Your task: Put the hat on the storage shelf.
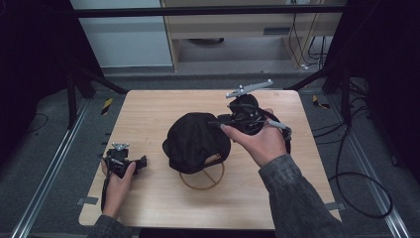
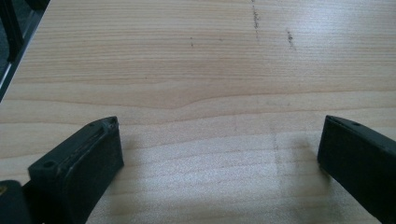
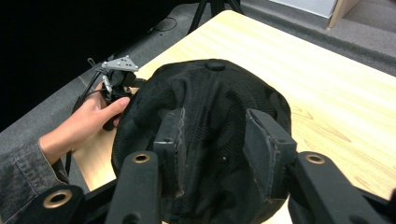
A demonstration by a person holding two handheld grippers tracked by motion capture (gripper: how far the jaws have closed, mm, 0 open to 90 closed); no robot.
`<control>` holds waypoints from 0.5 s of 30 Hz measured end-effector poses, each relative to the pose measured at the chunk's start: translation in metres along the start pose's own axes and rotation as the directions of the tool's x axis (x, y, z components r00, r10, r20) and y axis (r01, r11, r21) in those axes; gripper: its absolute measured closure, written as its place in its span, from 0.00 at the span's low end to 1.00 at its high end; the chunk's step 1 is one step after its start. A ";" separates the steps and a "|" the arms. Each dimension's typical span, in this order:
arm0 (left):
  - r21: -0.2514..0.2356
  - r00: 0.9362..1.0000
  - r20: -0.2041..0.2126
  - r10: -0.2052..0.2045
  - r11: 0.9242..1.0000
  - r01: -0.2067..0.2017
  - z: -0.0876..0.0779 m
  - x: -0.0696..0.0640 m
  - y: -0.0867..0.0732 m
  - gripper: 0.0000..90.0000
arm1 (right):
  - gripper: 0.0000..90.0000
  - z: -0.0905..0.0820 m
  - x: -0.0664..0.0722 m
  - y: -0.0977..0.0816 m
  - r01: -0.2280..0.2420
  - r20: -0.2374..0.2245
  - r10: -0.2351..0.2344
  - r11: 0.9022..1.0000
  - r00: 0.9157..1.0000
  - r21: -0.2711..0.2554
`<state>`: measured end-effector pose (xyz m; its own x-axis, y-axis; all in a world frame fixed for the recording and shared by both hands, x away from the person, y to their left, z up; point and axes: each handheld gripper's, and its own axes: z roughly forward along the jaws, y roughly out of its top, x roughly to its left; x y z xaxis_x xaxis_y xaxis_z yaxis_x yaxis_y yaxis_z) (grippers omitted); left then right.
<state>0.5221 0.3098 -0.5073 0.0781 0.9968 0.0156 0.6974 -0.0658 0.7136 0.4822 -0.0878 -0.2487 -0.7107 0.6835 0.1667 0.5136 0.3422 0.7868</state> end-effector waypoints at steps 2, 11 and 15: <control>0.000 1.000 0.000 0.000 1.000 0.000 0.000 0.000 0.000 0.00 | 0.62 -0.002 -0.002 -0.001 -0.005 0.007 0.005 1.000 1.000 -0.002; 0.000 1.000 0.000 0.000 1.000 0.000 0.000 0.000 0.000 0.00 | 0.44 -0.012 -0.007 0.003 -0.017 0.029 0.018 0.999 0.999 -0.049; -0.001 1.000 0.000 0.000 1.000 0.000 0.000 0.000 0.000 0.00 | 0.30 -0.019 -0.012 0.004 -0.022 0.062 0.028 0.996 0.998 -0.091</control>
<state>0.5221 0.3098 -0.5074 0.0783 0.9968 0.0151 0.6969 -0.0655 0.7142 0.4834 -0.1067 -0.2359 -0.6650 0.7314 0.1514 0.4831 0.2666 0.8340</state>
